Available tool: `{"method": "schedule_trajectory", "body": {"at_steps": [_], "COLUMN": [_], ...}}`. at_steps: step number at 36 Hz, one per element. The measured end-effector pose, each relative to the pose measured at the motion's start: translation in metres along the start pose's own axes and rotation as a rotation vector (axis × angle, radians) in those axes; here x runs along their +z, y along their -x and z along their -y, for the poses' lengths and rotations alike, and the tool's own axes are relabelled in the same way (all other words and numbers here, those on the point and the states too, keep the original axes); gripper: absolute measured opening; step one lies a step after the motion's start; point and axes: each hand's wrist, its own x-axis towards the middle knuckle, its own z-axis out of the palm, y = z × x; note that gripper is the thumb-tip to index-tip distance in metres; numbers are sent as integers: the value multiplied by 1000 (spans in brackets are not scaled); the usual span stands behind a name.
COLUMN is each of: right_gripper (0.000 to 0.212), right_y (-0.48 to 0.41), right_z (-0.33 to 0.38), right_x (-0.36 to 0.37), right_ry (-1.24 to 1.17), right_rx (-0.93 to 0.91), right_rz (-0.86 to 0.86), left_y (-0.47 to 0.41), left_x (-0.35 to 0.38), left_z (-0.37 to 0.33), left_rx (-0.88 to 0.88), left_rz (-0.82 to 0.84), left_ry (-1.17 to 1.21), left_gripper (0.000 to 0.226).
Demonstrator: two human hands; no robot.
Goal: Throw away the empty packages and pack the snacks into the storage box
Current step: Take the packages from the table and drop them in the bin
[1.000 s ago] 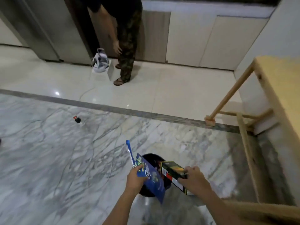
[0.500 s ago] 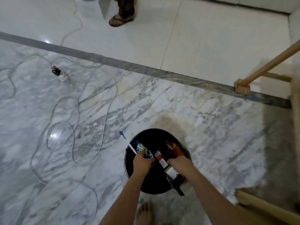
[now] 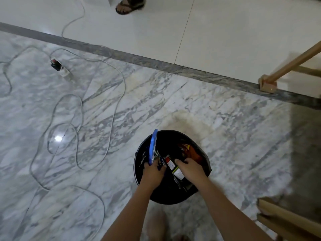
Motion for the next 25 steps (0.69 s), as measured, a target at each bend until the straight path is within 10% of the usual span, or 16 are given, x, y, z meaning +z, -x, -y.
{"method": "schedule_trajectory", "body": {"at_steps": [13,25], "right_gripper": [18,47], "right_y": [157,382], "right_z": [47,68], "right_x": [-88,-223], "right_ry": [-47,-153], "right_rx": [-114,-196], "right_rz": [-164,-545], "left_y": [136,320], "left_x": [-89,-199], "left_z": [-82,-252], "left_rx": [233,684], "left_rz": [-18,-111], "left_ry": [-139,-292], "left_gripper": [44,43]}}
